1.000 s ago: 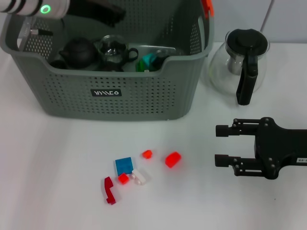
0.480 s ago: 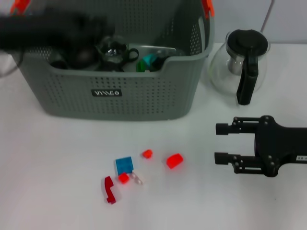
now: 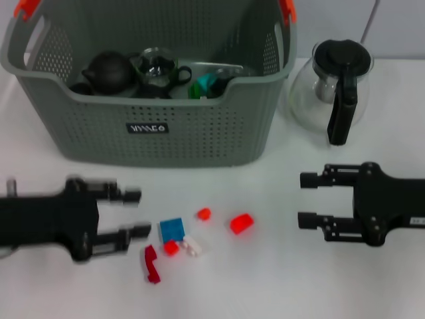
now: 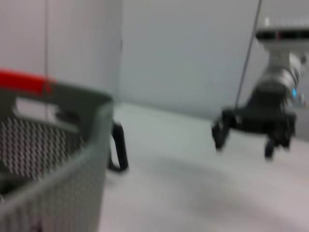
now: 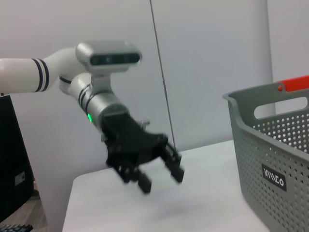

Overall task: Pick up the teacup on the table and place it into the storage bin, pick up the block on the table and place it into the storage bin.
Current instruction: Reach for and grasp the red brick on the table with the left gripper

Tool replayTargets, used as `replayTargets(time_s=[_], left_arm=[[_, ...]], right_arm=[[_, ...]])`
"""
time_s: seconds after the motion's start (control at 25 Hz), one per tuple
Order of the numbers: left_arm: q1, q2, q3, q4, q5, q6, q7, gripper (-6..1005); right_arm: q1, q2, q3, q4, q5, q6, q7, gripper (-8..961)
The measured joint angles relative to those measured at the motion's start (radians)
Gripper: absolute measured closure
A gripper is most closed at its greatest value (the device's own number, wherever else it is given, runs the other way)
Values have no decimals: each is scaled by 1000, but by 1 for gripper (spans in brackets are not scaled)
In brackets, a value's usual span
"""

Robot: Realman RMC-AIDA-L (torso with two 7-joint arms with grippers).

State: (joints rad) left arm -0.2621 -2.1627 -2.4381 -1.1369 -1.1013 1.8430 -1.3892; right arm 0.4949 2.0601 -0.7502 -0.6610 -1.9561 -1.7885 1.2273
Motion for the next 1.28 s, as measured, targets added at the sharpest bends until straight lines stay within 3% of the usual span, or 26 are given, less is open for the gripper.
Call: replayTargets(time_s=[0.16,0.64,0.88,1.16,1.28], left_arm=[[-15,-1,1,73,113,-30,62,452],[-28,-6,12,169,148,-152,79,418],[-6,-10,20,251,148,-201,332,283],[-12,-8,24,292,148,-260,350,89],[-13,-8,34,304,148,-293,350,89]], right_arm=[[-5,0,0,0,-1,1,0,265],[-7,2,0,2,-1,4,0,265],[-6,3,0,3,-1,14,0,266],[-7,3,0,3,-1,25,0,266],[-7,3,0,3,-1,27,0,266]])
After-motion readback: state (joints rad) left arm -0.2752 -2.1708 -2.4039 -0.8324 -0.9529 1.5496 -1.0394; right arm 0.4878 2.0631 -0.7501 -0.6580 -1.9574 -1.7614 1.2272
